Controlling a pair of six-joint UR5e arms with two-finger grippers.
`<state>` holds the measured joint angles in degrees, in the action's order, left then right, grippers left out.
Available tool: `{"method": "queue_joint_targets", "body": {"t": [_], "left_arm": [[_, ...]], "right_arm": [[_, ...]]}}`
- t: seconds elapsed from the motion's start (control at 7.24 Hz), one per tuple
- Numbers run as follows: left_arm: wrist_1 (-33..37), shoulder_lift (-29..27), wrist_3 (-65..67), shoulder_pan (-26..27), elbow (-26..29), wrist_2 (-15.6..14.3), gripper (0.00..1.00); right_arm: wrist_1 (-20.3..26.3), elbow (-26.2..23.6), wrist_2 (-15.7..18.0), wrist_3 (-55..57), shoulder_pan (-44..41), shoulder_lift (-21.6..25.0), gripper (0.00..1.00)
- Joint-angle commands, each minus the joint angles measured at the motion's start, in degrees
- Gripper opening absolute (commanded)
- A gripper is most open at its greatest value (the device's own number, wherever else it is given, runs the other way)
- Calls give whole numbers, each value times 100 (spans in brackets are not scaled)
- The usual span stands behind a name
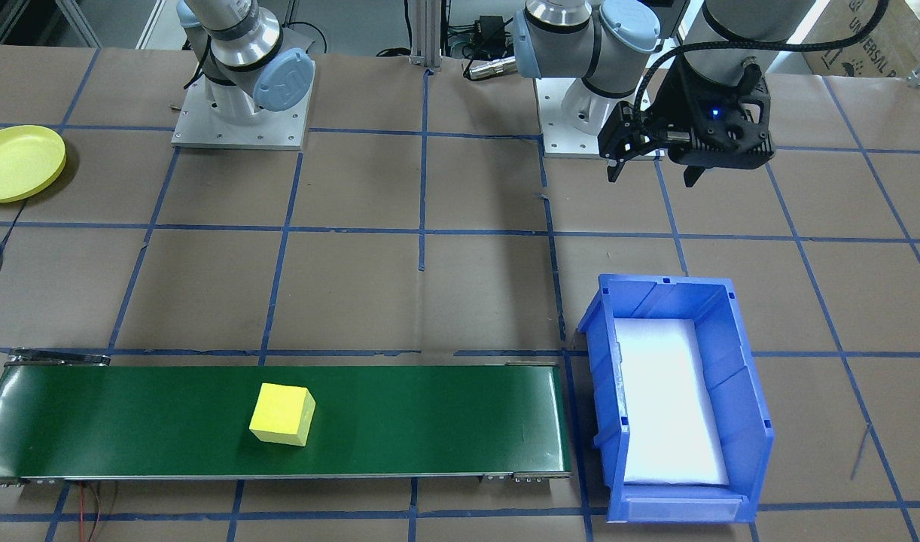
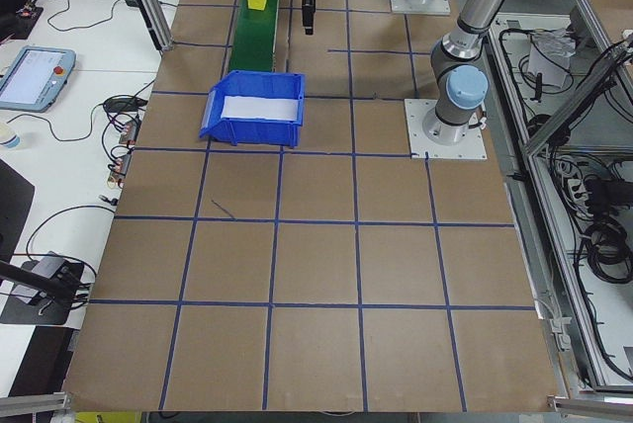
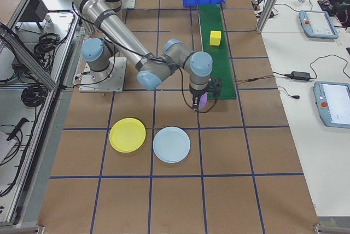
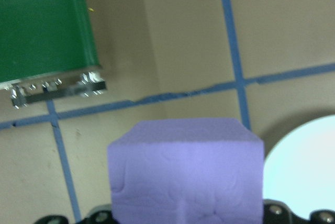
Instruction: Move block left to right into plate
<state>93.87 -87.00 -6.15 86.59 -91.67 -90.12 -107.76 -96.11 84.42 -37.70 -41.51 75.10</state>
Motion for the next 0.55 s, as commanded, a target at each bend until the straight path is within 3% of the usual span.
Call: {"method": "queue_joint_targets", "body": {"t": [0.0, 0.14, 0.28, 0.41], "left_arm": [[9, -1, 0, -2, 0, -5, 100], [9, -1, 0, -2, 0, -5, 100], [9, -1, 0, -2, 0, -5, 100], [9, -1, 0, -2, 0, -5, 100]], "right_arm": [[186, -22, 309, -1043, 827, -29, 36], [159, -231, 459, -1316, 916, -213, 36], [-476, -555, 470, -1389, 1091, -337, 37], [-1074, -906, 400, -1738, 1310, -355, 67]]}}
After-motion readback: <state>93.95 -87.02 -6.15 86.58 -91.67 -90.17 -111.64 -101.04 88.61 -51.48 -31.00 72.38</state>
